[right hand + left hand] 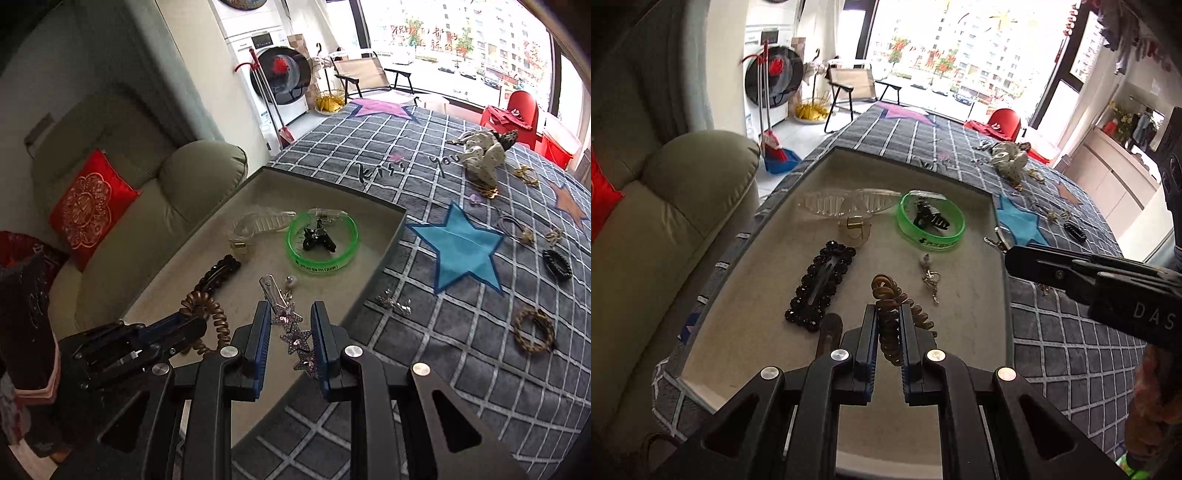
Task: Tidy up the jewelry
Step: 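Carry brown coiled tie with left tool and star clip with right tool to box, then open right tool releasing star clip in box while left tool releases coiled tie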
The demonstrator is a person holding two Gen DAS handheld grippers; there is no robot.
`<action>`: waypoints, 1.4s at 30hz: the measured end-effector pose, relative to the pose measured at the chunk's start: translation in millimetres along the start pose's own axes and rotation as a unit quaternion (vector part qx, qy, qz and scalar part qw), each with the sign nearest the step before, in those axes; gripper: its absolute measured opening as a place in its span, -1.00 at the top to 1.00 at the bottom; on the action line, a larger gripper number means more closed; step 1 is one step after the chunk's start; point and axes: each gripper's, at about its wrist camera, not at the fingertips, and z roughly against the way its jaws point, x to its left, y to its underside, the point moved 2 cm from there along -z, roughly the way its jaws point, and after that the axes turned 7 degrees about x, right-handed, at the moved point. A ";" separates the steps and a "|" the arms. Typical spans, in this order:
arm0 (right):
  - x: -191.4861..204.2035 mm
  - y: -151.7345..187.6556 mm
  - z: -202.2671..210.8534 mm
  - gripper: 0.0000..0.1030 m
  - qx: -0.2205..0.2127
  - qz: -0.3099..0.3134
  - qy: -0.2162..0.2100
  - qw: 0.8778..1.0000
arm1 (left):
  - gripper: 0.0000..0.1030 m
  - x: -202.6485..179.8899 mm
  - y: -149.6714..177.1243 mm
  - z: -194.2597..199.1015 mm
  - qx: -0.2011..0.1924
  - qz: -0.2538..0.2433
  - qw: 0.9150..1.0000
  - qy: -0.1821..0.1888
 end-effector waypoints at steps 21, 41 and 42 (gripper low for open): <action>-1.7 -23.8 -50.4 0.54 0.041 0.004 0.003 0.999 | 0.76 1.6 -10.4 -30.3 0.031 0.007 0.999 -0.010; -9.3 -27.7 -73.3 0.53 0.062 -0.004 0.013 0.998 | 0.75 -4.0 -10.7 -45.7 0.045 0.000 0.999 -0.027; -9.0 -27.8 -73.5 0.52 0.063 -0.004 0.012 0.998 | 0.75 -4.7 -10.5 -45.9 0.044 -0.003 0.999 -0.029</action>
